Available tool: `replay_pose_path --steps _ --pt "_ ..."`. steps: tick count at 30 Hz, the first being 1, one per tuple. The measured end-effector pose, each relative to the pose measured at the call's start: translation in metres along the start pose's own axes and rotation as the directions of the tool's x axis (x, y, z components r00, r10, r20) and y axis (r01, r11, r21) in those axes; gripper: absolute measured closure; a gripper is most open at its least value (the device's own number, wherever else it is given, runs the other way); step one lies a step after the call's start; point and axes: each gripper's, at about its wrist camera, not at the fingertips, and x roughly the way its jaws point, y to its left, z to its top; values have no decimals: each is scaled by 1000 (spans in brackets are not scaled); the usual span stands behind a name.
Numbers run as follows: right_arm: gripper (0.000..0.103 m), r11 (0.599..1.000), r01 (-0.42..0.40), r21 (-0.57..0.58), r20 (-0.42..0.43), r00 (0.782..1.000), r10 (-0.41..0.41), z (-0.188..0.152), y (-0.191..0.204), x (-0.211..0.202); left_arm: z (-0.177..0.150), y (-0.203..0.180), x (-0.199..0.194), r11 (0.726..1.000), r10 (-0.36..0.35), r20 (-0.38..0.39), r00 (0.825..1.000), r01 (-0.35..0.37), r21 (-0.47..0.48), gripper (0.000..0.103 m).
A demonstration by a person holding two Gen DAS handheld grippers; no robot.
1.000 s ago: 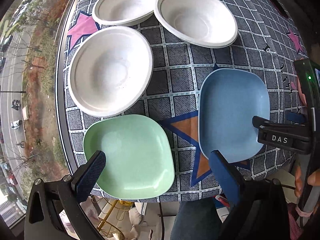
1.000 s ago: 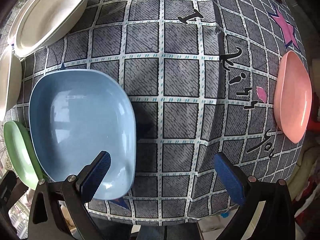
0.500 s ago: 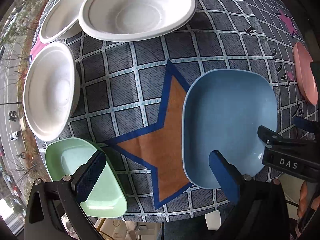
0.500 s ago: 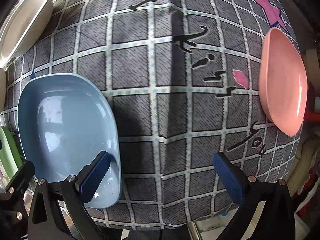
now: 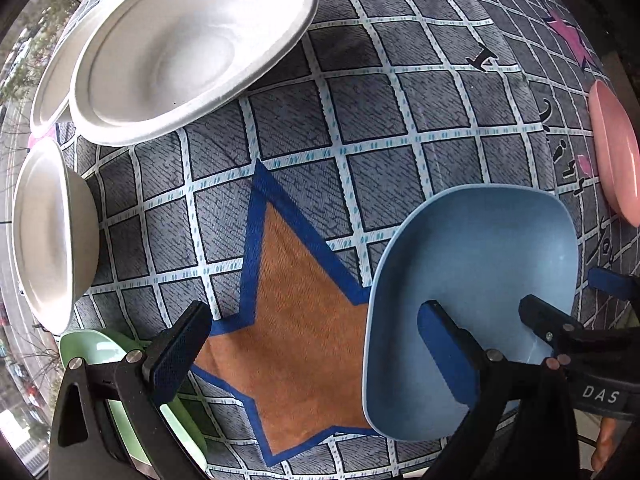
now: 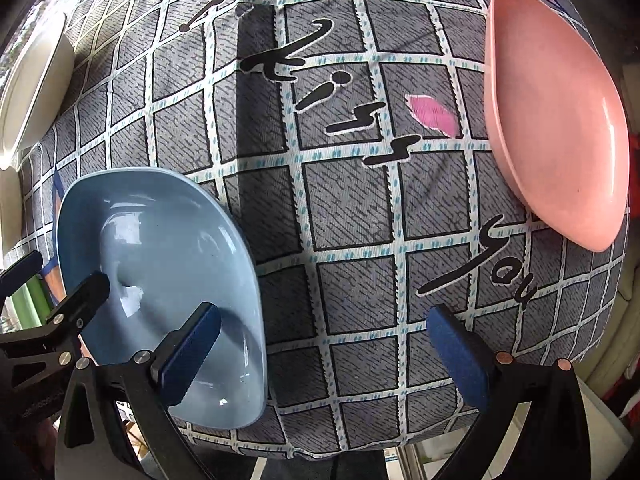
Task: Organize plates and bowls
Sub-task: 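Grasp the blue plate rim with the left gripper while the right gripper grasps it too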
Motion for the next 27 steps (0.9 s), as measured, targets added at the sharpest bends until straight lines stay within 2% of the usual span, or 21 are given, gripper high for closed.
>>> replay_pose_path --steps 4,9,12,14,17,19,20,21,22,24,25,26,27 --pt "0 1000 0 -16 23 1000 1 6 -8 -3 13 7 7 999 -50 7 999 50 -1 0" --pt "0 1000 1 -11 30 1000 -1 -4 -15 -4 2 20 15 997 -67 31 997 68 -29 0" --pt "0 1000 0 -9 13 1000 0 6 5 4 -13 34 9 997 -68 -4 998 68 -41 0" --pt "1 1000 -13 15 7 1000 13 16 5 10 -8 33 8 997 -62 -30 998 61 -47 0" --pt "16 1000 -14 6 16 1000 14 12 10 7 -7 24 5 998 -62 -26 998 61 -24 8" --pt "40 1000 -19 -21 30 999 20 7 20 -1 -6 14 2 999 -53 -17 998 53 10 14" --pt "48 999 -27 -32 35 999 28 5 23 -3 -6 11 1 998 -49 -13 999 50 25 18" --pt "65 998 -43 -36 39 998 45 4 26 -5 -6 9 -1 998 -49 -9 999 49 36 20" --pt "74 997 -61 -37 38 997 62 3 29 -6 -6 6 -2 998 -48 -7 999 48 48 25" --pt "76 996 -72 -50 27 997 74 2 35 -6 -6 -1 -5 995 -55 0 998 55 86 38" --pt "76 996 -70 -58 22 997 72 2 39 -5 -6 -5 -8 992 -69 2 998 69 110 54" --pt "76 996 -70 -61 17 997 71 2 41 -5 -7 -8 -9 988 -86 -2 996 85 131 65" --pt "77 995 -72 -63 11 997 72 1 43 -4 -8 -10 -8 987 -72 -7 997 72 144 65"
